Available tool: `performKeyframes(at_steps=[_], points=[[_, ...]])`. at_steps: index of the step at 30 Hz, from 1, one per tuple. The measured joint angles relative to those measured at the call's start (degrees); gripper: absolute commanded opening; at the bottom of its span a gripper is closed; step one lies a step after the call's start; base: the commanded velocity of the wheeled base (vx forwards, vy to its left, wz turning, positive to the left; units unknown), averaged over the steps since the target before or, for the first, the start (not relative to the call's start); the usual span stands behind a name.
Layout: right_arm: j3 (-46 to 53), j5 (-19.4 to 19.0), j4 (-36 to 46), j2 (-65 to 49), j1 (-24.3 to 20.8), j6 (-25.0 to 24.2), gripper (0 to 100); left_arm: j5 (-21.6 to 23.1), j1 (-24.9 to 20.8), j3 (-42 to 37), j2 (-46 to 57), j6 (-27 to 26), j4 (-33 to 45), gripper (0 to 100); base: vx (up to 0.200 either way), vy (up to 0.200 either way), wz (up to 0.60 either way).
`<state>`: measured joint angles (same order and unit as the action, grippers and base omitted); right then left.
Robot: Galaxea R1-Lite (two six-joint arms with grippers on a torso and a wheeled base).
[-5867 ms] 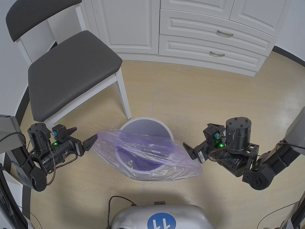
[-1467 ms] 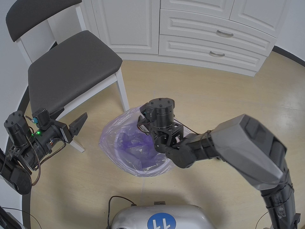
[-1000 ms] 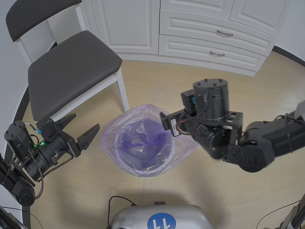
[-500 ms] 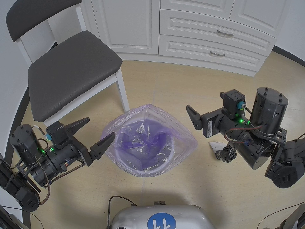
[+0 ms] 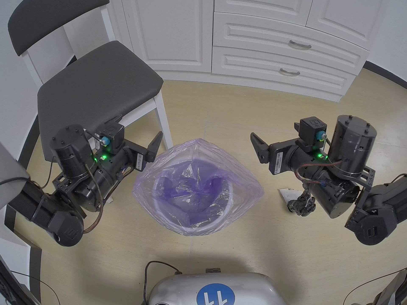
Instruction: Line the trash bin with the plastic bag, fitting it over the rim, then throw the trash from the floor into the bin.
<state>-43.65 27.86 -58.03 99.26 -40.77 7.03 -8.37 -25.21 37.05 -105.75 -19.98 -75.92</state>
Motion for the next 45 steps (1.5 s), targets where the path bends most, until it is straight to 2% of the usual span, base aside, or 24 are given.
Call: performKeyframes(at_steps=[3,6,11,16,23,25,28,31,34,45], points=[[-1.21,-0.09,-0.88,2.73,0.37,-4.3,100,-0.93,-0.39,2.34,-2.54,1.05,1.32,100,0.0,0.0,0.0],[-2.51,-0.16,-0.44,5.35,0.78,-7.36,100,-1.33,-0.48,3.94,-4.28,6.13,4.51,100,0.0,0.0,0.0],[-6.21,-0.35,5.8,9.03,1.35,-12.84,100,-1.58,-0.26,7.16,-5.0,15.45,18.75,100,0.0,0.0,0.0],[-13.35,-3.01,21.63,11.58,1.83,-22.63,100,-1.58,0.4,11.13,-4.34,21.1,30.98,100,0.0,0.0,0.0],[-29.31,-12.84,47.91,15.91,4.25,-38.18,100,-1.48,2.12,15.73,-4.44,25.78,40.45,100,0.0,0.0,0.0],[-34.56,-15.82,54.0,18.21,5.44,-42.47,100,-1.41,2.84,17.08,-5.07,27.01,42.56,100,0.0,0.0,0.0],[-39.78,-18.91,58.82,21.75,7.09,-46.64,100,-1.33,3.83,18.74,-6.21,28.38,44.91,100,0.0,0.0,0.0],[-43.61,-20.64,60.4,25.69,8.79,-48.64,100,-1.19,4.79,20.55,-7.86,29.5,46.26,100,0.0,0.0,0.0],[-45.37,-20.72,60.59,28.09,9.68,-49.21,100,-1.1,5.21,21.64,-9.35,29.85,46.64,100,0.0,0.0,0.0],[-48.27,-17.24,58.14,32.52,10.69,-51.75,100,-1.08,6.0,23.56,-12.91,30.93,46.75,100,0.0,0.0,0.0]])
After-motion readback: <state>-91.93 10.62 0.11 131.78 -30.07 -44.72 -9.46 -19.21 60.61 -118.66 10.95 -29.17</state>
